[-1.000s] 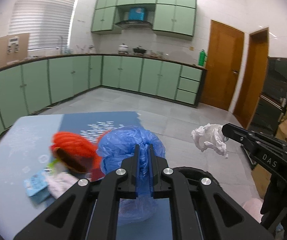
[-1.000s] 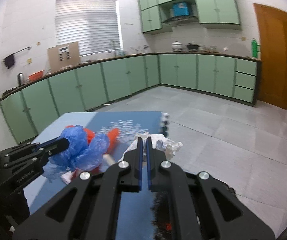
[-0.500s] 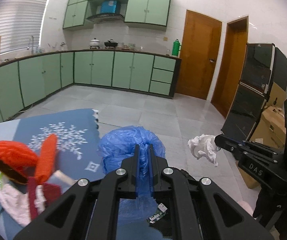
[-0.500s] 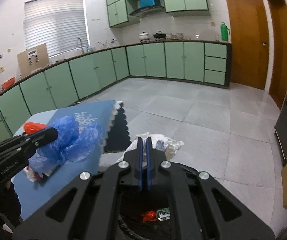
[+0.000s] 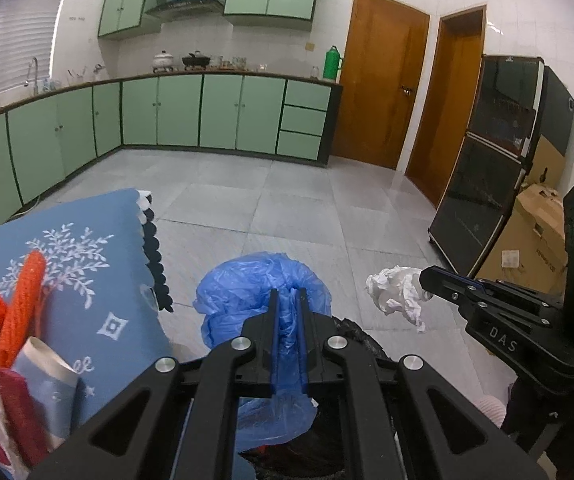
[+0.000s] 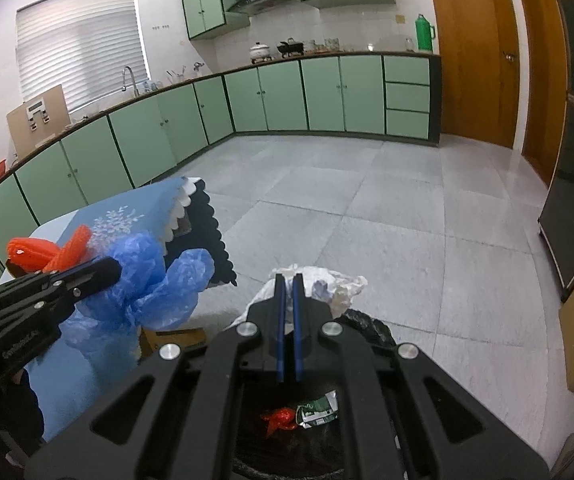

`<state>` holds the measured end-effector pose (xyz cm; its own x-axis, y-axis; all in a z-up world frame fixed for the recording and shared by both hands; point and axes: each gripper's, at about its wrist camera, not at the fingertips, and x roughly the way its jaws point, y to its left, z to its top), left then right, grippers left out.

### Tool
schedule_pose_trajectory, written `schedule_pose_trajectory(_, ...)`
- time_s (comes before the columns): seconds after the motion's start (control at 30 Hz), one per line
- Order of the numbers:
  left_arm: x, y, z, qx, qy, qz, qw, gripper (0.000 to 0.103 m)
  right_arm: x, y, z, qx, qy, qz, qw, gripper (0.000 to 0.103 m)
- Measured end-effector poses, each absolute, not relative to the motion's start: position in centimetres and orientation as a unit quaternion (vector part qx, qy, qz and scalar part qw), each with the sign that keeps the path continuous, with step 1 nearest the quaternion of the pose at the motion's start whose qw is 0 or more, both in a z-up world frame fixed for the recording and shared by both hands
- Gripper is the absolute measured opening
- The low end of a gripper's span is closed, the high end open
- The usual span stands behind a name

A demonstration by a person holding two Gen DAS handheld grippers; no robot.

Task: Collect trash
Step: 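Open both grippers to drop the blue bag and tissue into the bin, then move both tools back over the remaining trash on the table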

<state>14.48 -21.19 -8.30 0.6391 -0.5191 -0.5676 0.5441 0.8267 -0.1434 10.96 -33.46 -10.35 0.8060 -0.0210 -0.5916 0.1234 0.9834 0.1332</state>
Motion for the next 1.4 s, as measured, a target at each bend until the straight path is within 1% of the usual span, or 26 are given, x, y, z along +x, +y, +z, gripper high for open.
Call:
schedule_pose_trajectory(0.13,14.9,-21.8,-8.8,0.026,0.315,-0.296,0.902,0.008,11.4,-33.7,-11.3,0.088,0.319,-0.04,0.943,0.003)
schedule_pose_trajectory(0.17,15.0,-21.9,-8.8,0.026,0.317,-0.298,0.9,0.009,11.4,-33.7,-11.4,0.088,0.32,-0.039,0.943,0.006)
schedule_pose_trajectory(0.2,15.1,-22.0,-8.9,0.026,0.319,-0.3,0.899,0.01,11.5,-33.8,-11.5,0.087,0.321,-0.042,0.942,0.007)
schedule_pose_trajectory(0.27,15.5,-21.9,-8.9,0.025,0.321,-0.301,0.898,0.014,11.6,-34.0,-11.7,0.087,0.324,-0.044,0.941,0.008)
schedule_pose_trajectory(0.3,15.5,-21.9,-8.9,0.024,0.322,-0.302,0.897,0.015,11.6,-34.0,-11.8,0.087,0.325,-0.046,0.94,0.01)
schedule_pose_trajectory(0.33,15.5,-21.8,-8.9,0.024,0.322,-0.301,0.897,0.02,11.8,-34.1,-11.7,0.088,0.326,-0.049,0.94,0.013)
schedule_pose_trajectory(0.37,15.4,-21.7,-8.9,0.023,0.321,-0.301,0.898,0.025,11.8,-34.2,-11.6,0.089,0.326,-0.05,0.94,0.021)
schedule_pose_trajectory(0.4,15.4,-21.6,-8.8,0.022,0.32,-0.3,0.898,0.027,11.8,-34.3,-11.7,0.09,0.326,-0.053,0.939,0.03)
schedule_pose_trajectory(0.43,15.4,-21.3,-8.7,0.021,0.319,-0.298,0.9,0.032,11.6,-34.4,-11.7,0.091,0.325,-0.057,0.94,0.035)
schedule_pose_trajectory(0.47,15.4,-21.1,-8.5,0.02,0.317,-0.294,0.901,0.039,11.5,-34.5,-11.6,0.092,0.323,-0.061,0.94,0.047)
schedule_pose_trajectory(0.5,15.3,-20.8,-8.4,0.019,0.315,-0.292,0.903,0.042,11.4,-34.5,-11.5,0.092,0.32,-0.065,0.941,0.06)
schedule_pose_trajectory(0.53,15.2,-20.3,-8.2,0.017,0.313,-0.288,0.905,0.045,11.2,-34.4,-11.4,0.091,0.316,-0.072,0.942,0.066)
schedule_pose_trajectory(0.6,15.1,-19.2,-7.7,0.014,0.309,-0.275,0.91,0.054,10.9,-34.3,-11.1,0.09,0.31,-0.081,0.943,0.085)
schedule_pose_trajectory(0.63,15.1,-18.6,-7.4,0.013,0.306,-0.268,0.914,0.065,10.6,-34.2,-10.9,0.09,0.305,-0.087,0.944,0.09)
schedule_pose_trajectory(0.67,15.0,-17.9,-7.1,0.011,0.302,-0.256,0.918,0.071,10.4,-34.1,-10.6,0.093,0.3,-0.092,0.945,0.093)
schedule_pose_trajectory(0.73,14.8,-16.3,-6.5,0.008,0.294,-0.236,0.926,0.074,10.0,-33.7,-10.0,0.104,0.293,-0.091,0.946,0.095)
schedule_pose_trajectory(0.77,14.7,-15.5,-6.2,0.008,0.292,-0.226,0.929,0.079,9.9,-33.5,-9.6,0.111,0.29,-0.09,0.946,0.096)
schedule_pose_trajectory(0.87,14.1,-12.9,-5.3,0.005,0.278,-0.195,0.94,0.086,9.6,-32.7,-8.6,0.122,0.28,-0.084,0.949,0.097)
schedule_pose_trajectory(1.0,12.9,-9.1,-4.2,0.0,0.263,-0.151,0.953,0.092,9.5,-30.5,-7.1,0.118,0.263,-0.07,0.955,0.097)
schedule_pose_trajectory(1.2,11.4,-3.0,-3.8,0.0,0.255,-0.082,0.963,0.092,10.0,-25.0,-6.3,0.093,0.248,-0.031,0.964,0.097)
schedule_pose_trajectory(1.4,10.0,2.9,-4.5,0.002,0.255,-0.019,0.967,0.092,10.8,-18.6,-6.1,0.06,0.241,0.019,0.969,0.097)
